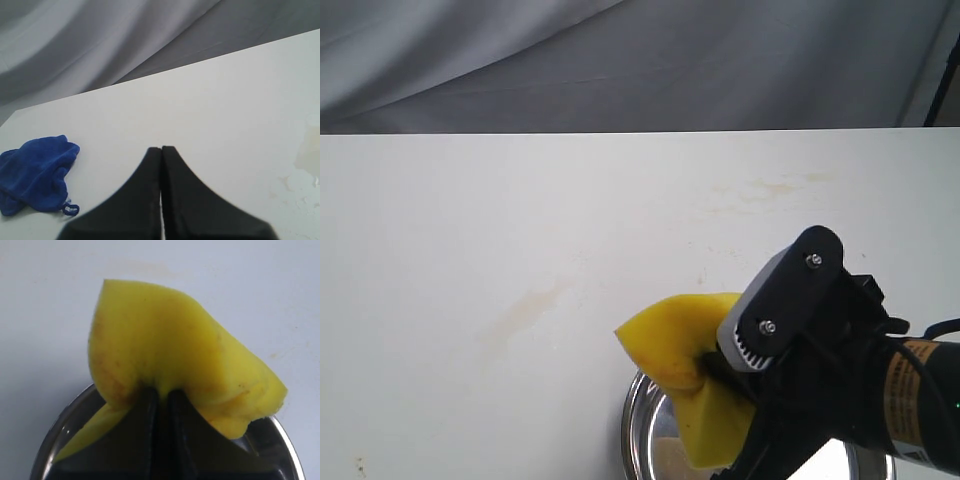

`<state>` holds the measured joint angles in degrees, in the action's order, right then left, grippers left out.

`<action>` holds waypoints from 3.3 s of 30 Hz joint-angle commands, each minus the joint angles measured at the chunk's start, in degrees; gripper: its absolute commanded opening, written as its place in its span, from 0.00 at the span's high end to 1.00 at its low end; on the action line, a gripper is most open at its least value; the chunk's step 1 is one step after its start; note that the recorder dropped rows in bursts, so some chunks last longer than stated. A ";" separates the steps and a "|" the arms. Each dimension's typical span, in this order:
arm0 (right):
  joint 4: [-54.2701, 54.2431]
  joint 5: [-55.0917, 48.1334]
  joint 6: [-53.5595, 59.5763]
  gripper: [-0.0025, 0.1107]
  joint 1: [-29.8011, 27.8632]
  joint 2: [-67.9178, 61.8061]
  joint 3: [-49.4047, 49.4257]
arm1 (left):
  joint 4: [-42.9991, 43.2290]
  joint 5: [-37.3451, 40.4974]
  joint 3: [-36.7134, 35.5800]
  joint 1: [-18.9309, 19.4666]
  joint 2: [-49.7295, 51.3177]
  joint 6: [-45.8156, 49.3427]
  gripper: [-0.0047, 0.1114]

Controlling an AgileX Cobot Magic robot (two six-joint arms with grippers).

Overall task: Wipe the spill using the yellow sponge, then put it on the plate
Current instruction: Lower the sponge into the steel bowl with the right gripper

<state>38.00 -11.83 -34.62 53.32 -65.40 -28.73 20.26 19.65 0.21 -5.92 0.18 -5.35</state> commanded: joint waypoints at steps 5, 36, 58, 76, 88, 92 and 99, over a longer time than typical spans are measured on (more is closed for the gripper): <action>-0.05 2.48 -0.10 0.98 -0.17 0.43 2.40 | 0.04 -0.20 -0.21 -0.32 -0.18 -0.16 0.96; -0.05 1.87 -0.55 0.98 -0.17 0.43 4.63 | 0.04 -0.20 -0.21 -0.32 -0.18 -0.16 0.96; 2.92 3.75 -0.78 0.98 -0.17 0.43 6.18 | 0.04 -0.20 -0.21 -0.32 -0.18 -0.16 0.96; 3.36 3.23 -1.66 0.98 -0.17 0.43 6.18 | 0.04 -0.20 -0.21 -0.32 -0.18 -0.16 0.96; 7.53 -0.72 -6.40 0.98 -0.17 0.43 6.18 | 0.04 -0.20 -0.21 -0.32 -0.18 -0.16 0.96; 11.57 -0.71 -11.19 0.98 -0.17 0.30 6.18 | 0.04 -0.20 -0.21 -0.32 -0.18 -0.16 0.96; 11.79 -2.71 -12.27 0.98 -0.17 0.30 6.18 | 0.04 -0.20 -0.21 -0.32 -0.18 -0.16 0.96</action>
<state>48.88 -14.05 -46.47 53.32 -65.33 -22.82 20.26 19.65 0.21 -5.92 0.18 -5.28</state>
